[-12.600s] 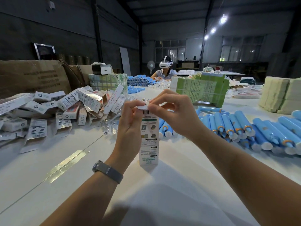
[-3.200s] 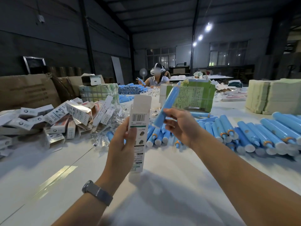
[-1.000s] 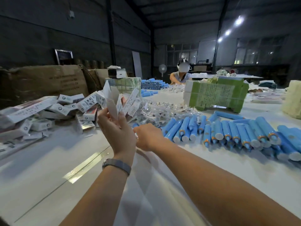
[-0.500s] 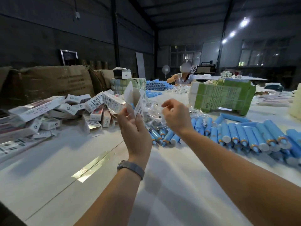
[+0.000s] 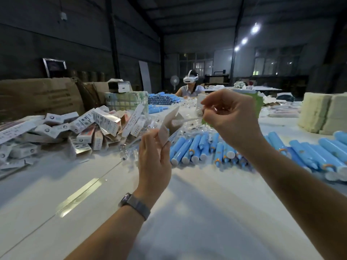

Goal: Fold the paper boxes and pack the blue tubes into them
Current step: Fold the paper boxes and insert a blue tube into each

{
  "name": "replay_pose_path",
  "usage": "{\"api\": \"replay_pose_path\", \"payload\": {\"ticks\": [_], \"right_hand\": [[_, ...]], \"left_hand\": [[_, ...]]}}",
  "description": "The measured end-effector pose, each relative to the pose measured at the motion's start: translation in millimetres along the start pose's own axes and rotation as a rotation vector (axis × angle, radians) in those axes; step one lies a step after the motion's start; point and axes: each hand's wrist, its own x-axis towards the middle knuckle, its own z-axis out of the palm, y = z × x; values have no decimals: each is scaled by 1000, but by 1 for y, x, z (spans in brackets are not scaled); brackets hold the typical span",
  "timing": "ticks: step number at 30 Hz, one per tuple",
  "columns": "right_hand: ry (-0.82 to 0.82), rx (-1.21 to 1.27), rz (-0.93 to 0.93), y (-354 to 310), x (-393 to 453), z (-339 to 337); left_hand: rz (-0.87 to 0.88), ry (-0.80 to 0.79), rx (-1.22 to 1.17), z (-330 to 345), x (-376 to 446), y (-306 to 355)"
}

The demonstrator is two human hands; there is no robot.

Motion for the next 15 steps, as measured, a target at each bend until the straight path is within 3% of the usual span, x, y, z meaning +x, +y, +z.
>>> {"api": "replay_pose_path", "payload": {"ticks": [6, 15], "right_hand": [[-154, -277, -232, 11, -10, 11], [-314, -442, -345, 26, -22, 15]], "left_hand": [[8, -101, -29, 6, -7, 9], [-71, -160, -120, 3, -6, 16]]}}
